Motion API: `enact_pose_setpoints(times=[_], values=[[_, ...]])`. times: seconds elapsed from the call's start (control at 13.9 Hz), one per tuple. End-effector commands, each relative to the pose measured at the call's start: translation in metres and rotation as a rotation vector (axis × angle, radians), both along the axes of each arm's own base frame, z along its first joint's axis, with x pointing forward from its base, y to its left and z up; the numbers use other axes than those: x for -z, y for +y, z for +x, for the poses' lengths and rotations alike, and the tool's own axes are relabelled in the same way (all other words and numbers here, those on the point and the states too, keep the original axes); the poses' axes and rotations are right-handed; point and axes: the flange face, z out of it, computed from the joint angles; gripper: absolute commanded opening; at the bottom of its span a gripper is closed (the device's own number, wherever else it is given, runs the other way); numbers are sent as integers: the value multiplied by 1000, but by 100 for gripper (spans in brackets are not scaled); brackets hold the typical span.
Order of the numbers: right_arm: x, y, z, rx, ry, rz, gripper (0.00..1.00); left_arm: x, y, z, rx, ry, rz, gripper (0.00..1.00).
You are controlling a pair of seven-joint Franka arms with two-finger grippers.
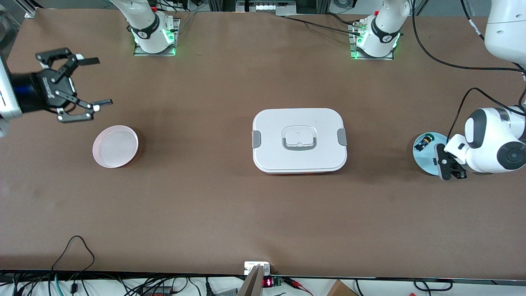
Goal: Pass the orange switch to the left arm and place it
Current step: 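Lower the switch into the blue dish while the right gripper withdraws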
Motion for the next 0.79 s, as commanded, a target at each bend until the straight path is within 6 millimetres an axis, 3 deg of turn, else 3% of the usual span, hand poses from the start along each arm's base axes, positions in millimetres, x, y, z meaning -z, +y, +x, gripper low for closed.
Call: enact_pose_setpoints(times=[0.0,0.14,0.29,0.36,0.43,0.57,0.72], values=[[-33,-7,-33,78,-21,-274,100,18,-2,-2,37,21,-12,8],[-45,-5,-53,104,-6,-509,100,23,-2,-4,36,28,-15,8],[-51,6,-69,139,5,-748,100,38,-3,-4,38,28,-23,25],[-48,6,-71,177,6,-855,100,37,1,-3,31,23,-23,53],[-39,3,-69,208,13,-922,100,31,4,-3,37,20,-33,99],[-31,3,-66,310,12,-1037,100,20,-12,2,135,16,-89,100],[-14,12,-58,364,-34,-1142,100,-8,-17,6,140,14,-92,100]])
